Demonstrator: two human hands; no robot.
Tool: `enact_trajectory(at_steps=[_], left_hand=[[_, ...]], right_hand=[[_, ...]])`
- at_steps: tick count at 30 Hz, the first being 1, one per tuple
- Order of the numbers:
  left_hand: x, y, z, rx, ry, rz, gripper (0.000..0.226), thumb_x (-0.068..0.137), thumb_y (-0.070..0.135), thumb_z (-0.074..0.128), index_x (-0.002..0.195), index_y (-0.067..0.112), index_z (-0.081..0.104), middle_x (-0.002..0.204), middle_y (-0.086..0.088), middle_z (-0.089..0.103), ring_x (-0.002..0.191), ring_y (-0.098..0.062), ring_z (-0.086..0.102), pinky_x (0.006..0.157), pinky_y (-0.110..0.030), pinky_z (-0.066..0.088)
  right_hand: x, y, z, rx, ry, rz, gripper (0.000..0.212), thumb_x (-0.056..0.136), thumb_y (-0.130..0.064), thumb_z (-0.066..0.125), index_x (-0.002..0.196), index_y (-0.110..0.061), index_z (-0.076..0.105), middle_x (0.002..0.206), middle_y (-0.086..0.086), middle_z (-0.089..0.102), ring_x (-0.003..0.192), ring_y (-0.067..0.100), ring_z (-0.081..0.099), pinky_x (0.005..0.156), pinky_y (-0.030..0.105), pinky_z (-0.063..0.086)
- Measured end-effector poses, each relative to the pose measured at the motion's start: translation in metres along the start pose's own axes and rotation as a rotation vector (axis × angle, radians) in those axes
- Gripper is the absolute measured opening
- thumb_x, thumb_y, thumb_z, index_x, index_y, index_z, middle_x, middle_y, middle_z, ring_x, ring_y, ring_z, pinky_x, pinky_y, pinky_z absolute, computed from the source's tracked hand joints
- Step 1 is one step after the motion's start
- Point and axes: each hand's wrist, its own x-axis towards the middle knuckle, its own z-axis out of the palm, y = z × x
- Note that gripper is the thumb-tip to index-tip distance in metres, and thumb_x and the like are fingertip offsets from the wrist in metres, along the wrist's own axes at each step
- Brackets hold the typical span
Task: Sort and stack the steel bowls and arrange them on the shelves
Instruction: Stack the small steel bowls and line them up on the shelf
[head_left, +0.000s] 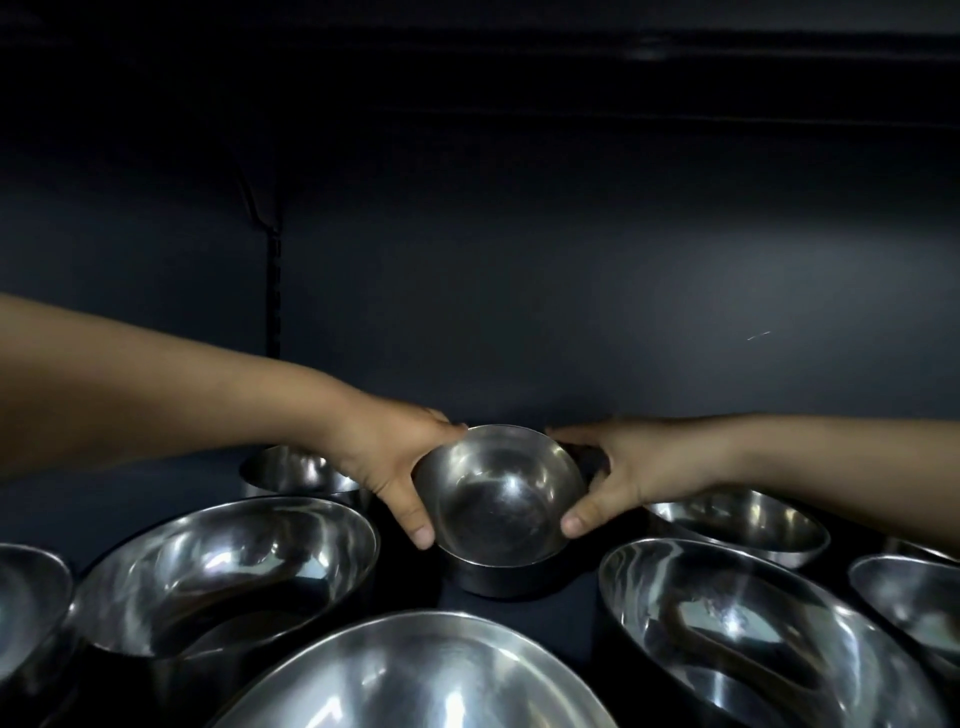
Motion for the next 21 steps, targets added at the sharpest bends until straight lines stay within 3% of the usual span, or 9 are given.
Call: enact_trajectory(at_steps=[2, 5, 8, 11, 13, 15, 17, 19, 21], left_hand=[[0.001, 0.001, -0.002, 0.038, -0.003, 0.009, 0.091, 0.067, 0.029, 0.084, 0.143, 0.020, 0.034, 0.137, 0.001, 0.039, 0.124, -0.010, 0.043, 0.099, -0.011, 0.038], [0.003, 0.000, -0.009, 0.034, -0.038, 0.024, 0.079, 0.069, 0.032, 0.082, 0.136, 0.022, 0.042, 0.132, 0.005, 0.049, 0.116, -0.006, 0.049, 0.085, 0.000, 0.038], [0.005, -0.004, -0.012, 0.024, -0.110, 0.010, 0.072, 0.070, 0.037, 0.080, 0.132, 0.024, 0.047, 0.127, 0.004, 0.059, 0.115, -0.010, 0.056, 0.100, -0.022, 0.045], [0.009, -0.009, -0.014, -0.051, -0.194, -0.007, 0.065, 0.076, 0.028, 0.076, 0.134, 0.020, 0.047, 0.126, 0.005, 0.062, 0.116, -0.009, 0.058, 0.098, -0.019, 0.046], [0.011, -0.012, -0.015, -0.088, -0.230, -0.019, 0.062, 0.079, 0.026, 0.074, 0.135, 0.019, 0.047, 0.129, 0.006, 0.060, 0.118, -0.007, 0.057, 0.093, -0.013, 0.045], [0.013, -0.015, -0.015, -0.116, -0.225, -0.030, 0.064, 0.080, 0.027, 0.072, 0.137, 0.018, 0.045, 0.136, 0.009, 0.055, 0.121, -0.005, 0.054, 0.090, -0.005, 0.043], [0.013, -0.017, -0.014, -0.156, -0.213, -0.038, 0.065, 0.081, 0.025, 0.071, 0.139, 0.016, 0.044, 0.138, 0.009, 0.052, 0.124, -0.005, 0.052, 0.088, -0.002, 0.041], [0.013, -0.018, -0.013, -0.170, -0.216, -0.026, 0.064, 0.081, 0.026, 0.072, 0.138, 0.015, 0.045, 0.137, 0.007, 0.054, 0.123, -0.005, 0.052, 0.090, -0.004, 0.042], [0.011, -0.015, -0.014, -0.137, -0.231, -0.025, 0.066, 0.080, 0.030, 0.071, 0.139, 0.017, 0.044, 0.136, 0.008, 0.055, 0.124, -0.003, 0.051, 0.092, -0.007, 0.041]], right_hand=[[0.001, 0.001, 0.001, 0.008, -0.065, 0.002, 0.068, 0.073, -0.018, 0.081, 0.132, -0.020, 0.048, 0.108, -0.015, 0.064, 0.079, -0.018, 0.059, 0.070, 0.003, 0.043], [0.007, 0.003, 0.004, -0.022, -0.102, 0.008, 0.082, 0.058, -0.036, 0.084, 0.130, -0.020, 0.051, 0.119, -0.005, 0.066, 0.109, 0.004, 0.062, 0.094, 0.023, 0.049], [0.011, 0.002, 0.001, -0.081, -0.082, 0.062, 0.085, 0.042, -0.052, 0.080, 0.117, -0.018, 0.060, 0.112, -0.001, 0.070, 0.106, 0.017, 0.065, 0.097, 0.037, 0.051], [0.012, -0.001, -0.001, -0.139, -0.072, 0.105, 0.084, 0.040, -0.060, 0.078, 0.111, -0.017, 0.064, 0.101, -0.004, 0.072, 0.096, 0.013, 0.067, 0.091, 0.033, 0.053], [0.011, -0.001, 0.000, -0.131, -0.074, 0.116, 0.070, 0.054, -0.053, 0.082, 0.110, -0.013, 0.066, 0.094, -0.003, 0.072, 0.085, 0.011, 0.065, 0.080, 0.028, 0.053], [0.010, 0.003, 0.001, -0.103, -0.064, 0.131, 0.054, 0.070, -0.040, 0.080, 0.110, -0.008, 0.065, 0.095, 0.004, 0.070, 0.084, 0.014, 0.063, 0.080, 0.033, 0.052], [0.009, 0.005, 0.001, -0.095, -0.062, 0.146, 0.051, 0.073, -0.039, 0.077, 0.111, -0.006, 0.064, 0.096, 0.005, 0.069, 0.086, 0.015, 0.062, 0.083, 0.034, 0.052], [0.009, 0.003, 0.002, -0.090, -0.077, 0.159, 0.061, 0.067, -0.046, 0.079, 0.112, -0.008, 0.063, 0.100, 0.004, 0.070, 0.086, 0.012, 0.063, 0.082, 0.030, 0.051], [0.009, 0.000, 0.003, -0.087, -0.067, 0.160, 0.093, 0.047, -0.064, 0.080, 0.119, -0.010, 0.060, 0.111, 0.002, 0.069, 0.091, 0.008, 0.064, 0.084, 0.024, 0.051]])
